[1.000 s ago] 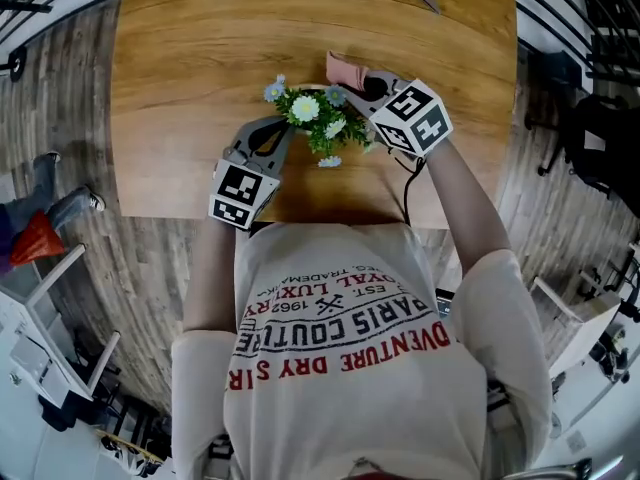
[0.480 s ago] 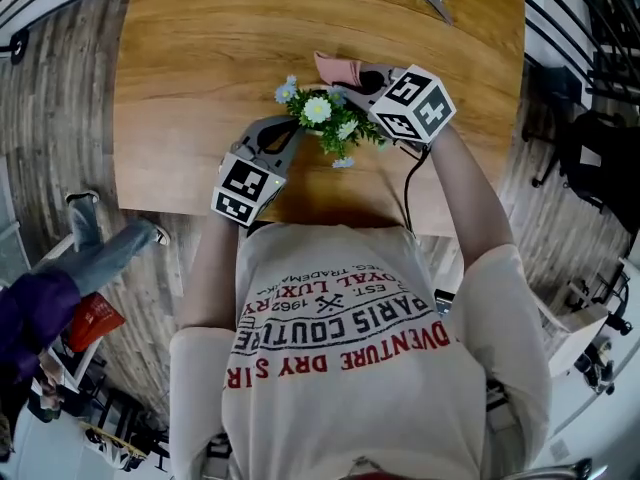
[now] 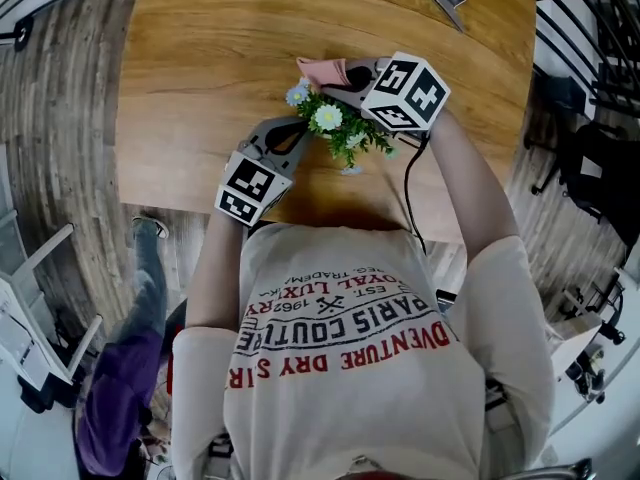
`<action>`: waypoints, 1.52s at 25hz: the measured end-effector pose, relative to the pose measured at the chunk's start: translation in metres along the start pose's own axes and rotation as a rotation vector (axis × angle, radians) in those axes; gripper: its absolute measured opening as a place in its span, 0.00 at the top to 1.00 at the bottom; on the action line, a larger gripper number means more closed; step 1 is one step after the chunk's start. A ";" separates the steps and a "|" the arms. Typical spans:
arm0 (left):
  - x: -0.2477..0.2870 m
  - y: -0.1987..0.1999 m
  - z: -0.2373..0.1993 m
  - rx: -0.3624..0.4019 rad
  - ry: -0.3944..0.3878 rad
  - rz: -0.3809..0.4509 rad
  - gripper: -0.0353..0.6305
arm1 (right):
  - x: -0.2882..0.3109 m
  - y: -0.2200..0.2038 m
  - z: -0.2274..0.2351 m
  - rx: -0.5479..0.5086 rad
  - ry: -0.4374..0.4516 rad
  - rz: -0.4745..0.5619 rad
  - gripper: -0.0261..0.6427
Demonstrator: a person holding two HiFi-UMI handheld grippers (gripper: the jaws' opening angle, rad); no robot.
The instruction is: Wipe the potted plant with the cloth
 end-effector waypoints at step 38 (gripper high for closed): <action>-0.167 0.032 -0.099 0.055 0.189 0.229 0.92 | -0.003 0.111 -0.110 0.167 -0.658 0.463 0.91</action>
Point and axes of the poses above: the fingertips, and each gripper's own axes: x forward along the fingers, z to its right, y out of its top, the point moved 3 cm from there along -x, backward along the fingers, and after that the axes turned 10 degrees about x, right-handed, at the moved point
